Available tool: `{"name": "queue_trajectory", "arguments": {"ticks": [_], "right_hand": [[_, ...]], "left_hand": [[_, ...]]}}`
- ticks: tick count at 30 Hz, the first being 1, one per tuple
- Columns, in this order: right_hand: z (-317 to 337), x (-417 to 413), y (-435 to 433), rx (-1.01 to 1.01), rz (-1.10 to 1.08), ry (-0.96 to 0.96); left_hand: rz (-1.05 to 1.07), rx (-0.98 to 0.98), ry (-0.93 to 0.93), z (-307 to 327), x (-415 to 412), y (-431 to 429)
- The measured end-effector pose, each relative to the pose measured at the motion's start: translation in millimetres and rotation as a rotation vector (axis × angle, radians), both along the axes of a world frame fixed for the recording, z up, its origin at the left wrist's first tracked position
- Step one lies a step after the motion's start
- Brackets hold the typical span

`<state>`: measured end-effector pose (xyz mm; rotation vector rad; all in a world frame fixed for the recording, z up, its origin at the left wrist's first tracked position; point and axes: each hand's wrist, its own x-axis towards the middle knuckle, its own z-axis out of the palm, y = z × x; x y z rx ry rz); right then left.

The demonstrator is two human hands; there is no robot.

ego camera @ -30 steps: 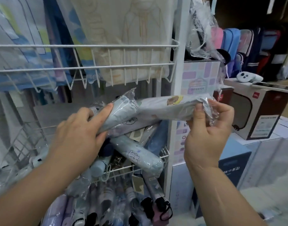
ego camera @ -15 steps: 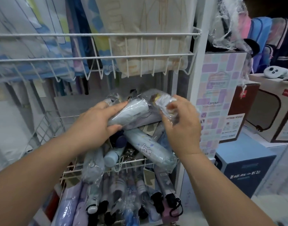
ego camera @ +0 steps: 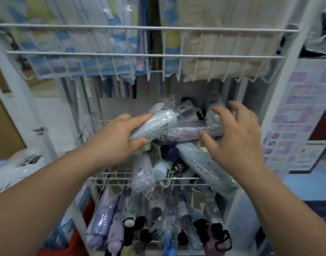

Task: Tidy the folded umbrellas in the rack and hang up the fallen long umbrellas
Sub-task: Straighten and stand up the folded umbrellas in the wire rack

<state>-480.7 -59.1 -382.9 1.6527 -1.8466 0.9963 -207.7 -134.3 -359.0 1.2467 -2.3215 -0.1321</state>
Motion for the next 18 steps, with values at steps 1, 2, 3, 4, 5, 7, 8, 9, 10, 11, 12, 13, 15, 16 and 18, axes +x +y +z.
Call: {"name": "queue_trajectory", "arguments": {"ticks": [1,2,3,4,5,7,8,9,10,11,12,13,15,16,18], "right_hand": [[2.0,8.0,1.0,-0.049,0.025,0.035],[3.7,18.0,1.0,-0.079,0.066,0.062],[4.6,29.5,0.2,-0.087,0.118,0.079],[4.7,42.5,-1.5,-0.074,0.176,0.091],[3.5,56.3,-4.6,-0.043,0.233,0.11],[-1.3,83.9,-13.9,0.067,0.323,0.19],[-3.7,96.6,-19.2,0.129,0.36,0.24],[-5.5,108.4,-25.3,0.185,0.397,0.287],[-5.7,118.7,-31.6,0.239,0.429,0.333],[-4.0,128.1,-38.8,0.301,0.453,0.377],[-0.8,136.5,-47.4,0.373,0.467,0.414],[3.4,143.6,-57.4,0.451,0.474,0.441],[14.2,156.8,-77.4,0.596,0.482,0.475],[19.0,162.4,-86.3,0.657,0.489,0.491],[25.0,171.1,-100.4,0.754,0.503,0.512]], "left_hand": [[-0.002,-0.005,0.014,-1.0,8.7,0.8],[0.001,-0.01,0.03,-1.9,18.2,0.9],[0.017,-0.01,0.045,-2.4,27.8,0.7],[0.038,-0.014,0.062,-3.4,38.4,-1.1],[0.062,-0.018,0.078,-4.2,49.0,-3.1],[0.11,-0.014,0.148,-5.8,68.8,-8.6],[0.131,0.001,0.217,-7.0,77.4,-11.8],[0.154,0.021,0.306,-8.5,84.8,-14.9],[0.179,0.04,0.401,-10.6,91.1,-19.0],[0.212,0.063,0.482,-12.9,96.2,-23.0],[0.241,0.092,0.552,-17.5,100.6,-28.0],[0.267,0.136,0.608,-22.9,103.4,-31.5],[0.282,0.25,0.699,-36.5,106.0,-36.7],[0.279,0.302,0.739,-43.9,106.1,-39.2],[0.288,0.371,0.807,-58.2,107.0,-44.9]]}}
